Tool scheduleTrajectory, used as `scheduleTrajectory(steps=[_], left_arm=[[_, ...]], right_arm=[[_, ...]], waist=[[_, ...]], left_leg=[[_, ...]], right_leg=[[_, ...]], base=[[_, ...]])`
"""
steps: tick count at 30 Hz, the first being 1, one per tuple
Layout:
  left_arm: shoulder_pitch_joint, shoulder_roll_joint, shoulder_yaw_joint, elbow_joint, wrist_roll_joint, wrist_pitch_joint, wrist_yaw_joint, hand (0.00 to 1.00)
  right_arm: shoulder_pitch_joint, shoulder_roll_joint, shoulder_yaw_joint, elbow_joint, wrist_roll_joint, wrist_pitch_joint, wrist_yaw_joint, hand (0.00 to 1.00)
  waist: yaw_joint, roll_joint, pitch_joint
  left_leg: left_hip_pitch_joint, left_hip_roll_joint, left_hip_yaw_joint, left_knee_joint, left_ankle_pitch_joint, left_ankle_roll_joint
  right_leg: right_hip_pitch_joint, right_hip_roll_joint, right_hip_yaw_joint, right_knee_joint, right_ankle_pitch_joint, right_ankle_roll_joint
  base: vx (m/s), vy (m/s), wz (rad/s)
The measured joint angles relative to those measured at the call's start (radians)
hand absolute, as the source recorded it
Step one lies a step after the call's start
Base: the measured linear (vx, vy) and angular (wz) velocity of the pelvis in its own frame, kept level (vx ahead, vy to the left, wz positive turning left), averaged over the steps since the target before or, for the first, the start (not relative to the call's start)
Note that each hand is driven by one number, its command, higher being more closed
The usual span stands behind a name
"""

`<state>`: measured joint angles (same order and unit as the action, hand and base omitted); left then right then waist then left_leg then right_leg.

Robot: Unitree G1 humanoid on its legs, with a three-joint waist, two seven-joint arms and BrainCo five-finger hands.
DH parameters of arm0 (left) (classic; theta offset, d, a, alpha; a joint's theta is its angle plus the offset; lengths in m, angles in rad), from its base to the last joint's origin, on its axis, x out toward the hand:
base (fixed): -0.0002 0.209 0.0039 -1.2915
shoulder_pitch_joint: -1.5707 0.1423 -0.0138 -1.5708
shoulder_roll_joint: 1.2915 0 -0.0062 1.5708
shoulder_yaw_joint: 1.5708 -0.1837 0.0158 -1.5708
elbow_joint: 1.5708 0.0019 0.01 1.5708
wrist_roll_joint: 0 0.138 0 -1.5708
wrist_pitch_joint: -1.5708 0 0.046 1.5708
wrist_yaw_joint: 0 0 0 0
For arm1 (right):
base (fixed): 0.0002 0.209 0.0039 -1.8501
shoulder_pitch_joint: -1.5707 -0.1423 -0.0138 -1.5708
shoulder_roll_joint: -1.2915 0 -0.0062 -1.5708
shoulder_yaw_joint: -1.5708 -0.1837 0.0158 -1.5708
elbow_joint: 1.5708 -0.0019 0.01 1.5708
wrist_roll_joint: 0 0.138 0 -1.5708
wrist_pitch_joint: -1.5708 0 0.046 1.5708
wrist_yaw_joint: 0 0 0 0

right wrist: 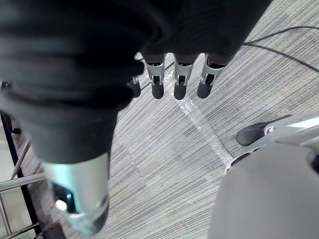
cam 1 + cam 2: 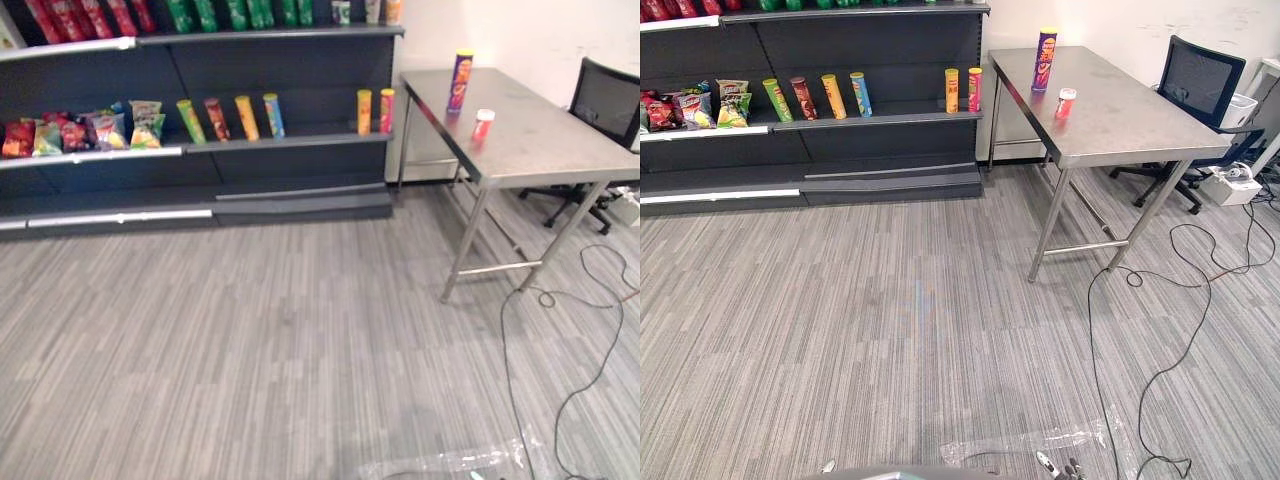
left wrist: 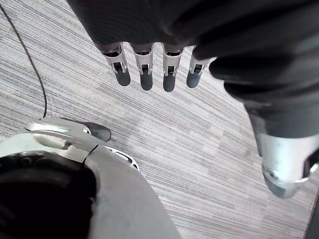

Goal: Put the gum and the chips on the shelf.

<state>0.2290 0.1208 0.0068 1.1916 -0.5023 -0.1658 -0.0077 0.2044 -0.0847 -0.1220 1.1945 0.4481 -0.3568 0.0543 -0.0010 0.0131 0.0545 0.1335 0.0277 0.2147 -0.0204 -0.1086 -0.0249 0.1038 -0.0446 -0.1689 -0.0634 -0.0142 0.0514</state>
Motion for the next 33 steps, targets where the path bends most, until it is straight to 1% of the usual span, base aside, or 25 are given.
scheduleTrajectory(steps=[2, 3, 4, 5, 7, 8, 10, 11, 12, 13, 14, 16, 17, 18, 19, 20, 21, 22, 24, 25, 26, 31, 32, 33], left_arm=[[-0.003, -0.001, 0.0, 0.001, -0.002, 0.0, 0.003, 0.0], [-0.004, -0.001, 0.0, 0.001, -0.002, -0.001, 0.002, 0.0], [-0.003, -0.001, 0.0, 0.002, -0.001, -0.006, 0.003, 0.0], [-0.004, -0.001, 0.0, 0.002, -0.001, -0.007, 0.002, 0.0], [-0.009, -0.001, 0.0, 0.003, -0.001, -0.007, -0.002, 0.0], [-0.009, -0.001, 0.0, 0.003, -0.001, -0.007, -0.005, 0.0], [-0.01, -0.001, 0.0, 0.003, -0.001, -0.007, -0.005, 0.0], [-0.012, -0.001, 0.0, 0.003, -0.001, -0.007, -0.005, 0.0], [-0.012, -0.001, 0.0, 0.003, -0.001, -0.007, -0.005, 0.0], [-0.012, -0.001, 0.0, 0.003, -0.001, -0.007, -0.006, 0.0], [-0.013, -0.001, 0.0, 0.003, -0.001, -0.007, -0.005, 0.0], [-0.013, -0.002, 0.0, 0.003, -0.001, -0.007, -0.002, 0.0], [-0.013, -0.002, 0.0, 0.003, -0.001, -0.006, 0.001, 0.0], [-0.012, -0.003, 0.0, 0.002, -0.002, -0.006, 0.003, 0.0], [-0.012, -0.003, 0.0, 0.002, -0.003, -0.006, 0.003, 0.0], [-0.012, -0.003, 0.0, 0.003, -0.004, -0.006, 0.004, 0.0], [-0.013, -0.003, 0.0, 0.002, -0.005, -0.006, 0.004, 0.0], [-0.013, -0.004, 0.0, 0.002, -0.005, -0.007, 0.005, 0.0], [-0.013, -0.004, 0.0, 0.003, -0.005, -0.007, 0.006, 0.0], [-0.013, -0.004, 0.0, 0.003, -0.005, -0.008, 0.006, 0.0], [-0.013, -0.004, 0.0, 0.003, -0.005, -0.007, 0.006, 0.0], [-0.014, -0.004, 0.0, 0.003, -0.004, -0.006, 0.009, 0.0], [-0.014, -0.004, 0.0, 0.004, -0.005, -0.007, 0.009, 0.0], [-0.014, -0.004, 0.0, 0.004, -0.005, -0.007, 0.008, 0.0]], right_arm=[[-0.008, 0.002, 0.0, 0.0, -0.001, -0.016, 0.002, 0.0], [-0.01, 0.003, 0.0, 0.0, -0.001, -0.019, 0.005, 0.0], [-0.013, 0.003, 0.0, 0.0, -0.001, -0.023, 0.02, 0.0], [-0.015, 0.004, 0.0, 0.0, -0.001, -0.023, 0.025, 0.0], [-0.017, 0.003, 0.0, 0.0, -0.001, -0.024, 0.029, 0.0], [-0.018, 0.003, 0.0, 0.0, -0.001, -0.025, 0.03, 0.0], [-0.024, 0.003, 0.0, 0.0, -0.001, -0.025, 0.031, 0.0], [-0.026, 0.003, 0.0, -0.001, -0.001, -0.025, 0.032, 0.0], [-0.027, 0.003, 0.0, -0.001, 0.003, -0.021, 0.037, 0.0], [-0.027, 0.003, 0.0, -0.001, 0.003, -0.02, 0.038, 0.0], [-0.028, 0.003, 0.0, -0.001, 0.008, -0.016, 0.042, 0.0], [-0.027, 0.003, 0.0, -0.001, 0.026, -0.012, 0.044, 0.0], [-0.027, 0.003, 0.0, -0.001, 0.028, -0.01, 0.045, 0.0], [-0.028, 0.003, 0.0, -0.002, 0.033, -0.001, 0.047, 0.0], [-0.028, 0.003, 0.0, -0.002, 0.033, 0.001, 0.049, 0.0], [-0.028, 0.002, 0.0, -0.002, 0.036, 0.004, 0.055, 0.0], [-0.029, 0.002, 0.0, -0.002, 0.047, 0.005, 0.067, 0.0], [-0.029, 0.002, 0.0, -0.002, 0.064, 0.005, 0.075, 0.0], [-0.028, 0.004, 0.001, -0.001, 0.091, 0.006, 0.105, 0.0], [-0.028, 0.007, 0.002, -0.001, 0.125, 0.007, 0.134, 0.0], [-0.028, 0.009, 0.002, -0.001, 0.147, 0.008, 0.152, 0.0], [-0.027, 0.01, 0.001, 0.0, 0.161, 0.008, 0.174, 0.0], [-0.027, 0.01, 0.001, 0.0, 0.159, 0.008, 0.174, 0.0], [-0.027, 0.01, 0.001, 0.0, 0.158, 0.009, 0.174, 0.0]], waist=[[0.0, -0.004, 0.01], [0.001, 0.002, 0.006], [0.001, -0.004, 0.01], [0.001, 0.002, 0.009], [0.001, -0.004, 0.023], [0.002, 0.003, 0.019], [0.001, -0.005, 0.028], [0.001, 0.006, 0.026], [0.002, -0.004, 0.033], [0.002, -0.004, 0.033], [0.002, 0.005, 0.03], [0.002, 0.008, 0.031], [0.002, -0.004, 0.033], [0.002, 0.006, 0.034], [0.002, 0.006, 0.03], [0.002, -0.005, 0.036], [0.002, 0.003, 0.034], [0.002, -0.005, 0.039], [0.003, 0.002, 0.038], [0.003, -0.006, 0.042], [0.003, -0.001, 0.039], [0.003, -0.004, 0.042], [0.003, 0.0, 0.039], [0.003, -0.003, 0.041]], left_leg=[[0.011, 0.002, 0.009, -0.01, -0.002, -0.006], [0.012, 0.003, 0.014, -0.011, -0.003, -0.008], [0.013, 0.004, 0.019, -0.012, -0.004, -0.011], [0.015, 0.005, 0.019, -0.012, -0.005, -0.014], [0.027, 0.006, 0.02, -0.013, -0.007, -0.017], [0.028, 0.007, 0.021, -0.013, -0.007, -0.017], [0.028, 0.008, 0.022, -0.013, -0.007, -0.017], [0.029, 0.009, 0.023, -0.013, -0.007, -0.017], [0.029, 0.011, 0.024, -0.013, -0.007, -0.017], [0.029, 0.011, 0.024, -0.013, -0.007, -0.017], [0.029, 0.012, 0.025, -0.013, -0.007, -0.017], [0.03, 0.014, 0.027, -0.013, -0.007, -0.018], [0.03, 0.015, 0.027, -0.013, -0.007, -0.018], [0.031, 0.016, 0.03, -0.013, -0.007, -0.018], [0.032, 0.016, 0.031, -0.013, -0.007, -0.018], [0.033, 0.016, 0.032, -0.014, -0.008, -0.018], [0.035, 0.017, 0.033, -0.014, -0.008, -0.019], [0.037, 0.017, 0.033, -0.014, -0.008, -0.02], [0.046, 0.019, 0.038, -0.015, -0.01, -0.023], [0.048, 0.02, 0.042, -0.016, -0.012, -0.025], [0.048, 0.021, 0.044, -0.016, -0.012, -0.026], [0.05, 0.023, 0.045, -0.016, -0.014, -0.028], [0.051, 0.023, 0.045, -0.016, -0.014, -0.029], [0.051, 0.023, 0.045, -0.016, -0.014, -0.029]], right_leg=[[0.007, 0.003, 0.001, -0.01, 0.001, 0.002], [0.008, 0.004, 0.001, -0.012, 0.001, 0.002], [0.008, 0.006, 0.003, -0.014, 0.001, 0.003], [0.012, 0.006, 0.003, -0.017, 0.001, 0.003], [0.026, 0.008, 0.003, -0.026, 0.003, 0.006], [0.028, 0.009, 0.003, -0.026, 0.002, 0.007], [0.027, 0.01, 0.003, -0.026, 0.002, 0.008], [0.027, 0.011, 0.003, -0.026, 0.001, 0.008], [0.027, 0.012, 0.003, -0.026, 0.0, 0.009], [0.027, 0.012, 0.003, -0.026, 0.0, 0.009], [0.027, 0.013, 0.003, -0.026, 0.001, 0.009], [0.027, 0.015, 0.003, -0.027, 0.002, 0.007], [0.027, 0.015, 0.004, -0.027, 0.002, 0.007], [0.029, 0.016, 0.004, -0.028, 0.002, 0.007], [0.029, 0.016, 0.004, -0.028, 0.002, 0.007], [0.03, 0.017, 0.004, -0.029, 0.002, 0.007], [0.033, 0.018, 0.005, -0.03, 0.002, 0.007], [0.035, 0.018, 0.005, -0.03, 0.002, 0.007], [0.043, 0.02, 0.009, -0.034, 0.002, 0.007], [0.045, 0.022, 0.012, -0.036, 0.002, 0.007], [0.044, 0.023, 0.013, -0.037, 0.002, 0.007], [0.046, 0.025, 0.013, -0.039, 0.002, 0.007], [0.047, 0.025, 0.013, -0.039, 0.002, 0.007], [0.048, 0.025, 0.013, -0.039, 0.002, 0.007]], base=[[0.03, -0.015, -0.07], [0.02, -0.025, -0.09], [0.02, -0.03, -0.07], [0.02, -0.031, -0.04], [-0.01, -0.034, -0.01], [-0.02, -0.036, -0.01], [-0.03, -0.037, -0.01], [-0.05, -0.052, -0.02], [-0.04, -0.038, -0.02], [-0.04, -0.038, -0.02], [-0.03, -0.038, -0.02], [-0.03, -0.041, -0.02], [-0.02, -0.035, -0.02], [0.0, 0.0, 0.0], [-0.02, -0.041, -0.01], [-0.02, -0.033, -0.01], [-0.02, -0.039, -0.01], [-0.02, -0.032, -0.02], [-0.02, -0.03, -0.06], [-0.02, -0.038, -0.08], [-0.02, -0.04, -0.06], [-0.01, -0.04, -0.01], [-0.02, -0.049, 0.0], [-0.02, -0.033, 0.0]])
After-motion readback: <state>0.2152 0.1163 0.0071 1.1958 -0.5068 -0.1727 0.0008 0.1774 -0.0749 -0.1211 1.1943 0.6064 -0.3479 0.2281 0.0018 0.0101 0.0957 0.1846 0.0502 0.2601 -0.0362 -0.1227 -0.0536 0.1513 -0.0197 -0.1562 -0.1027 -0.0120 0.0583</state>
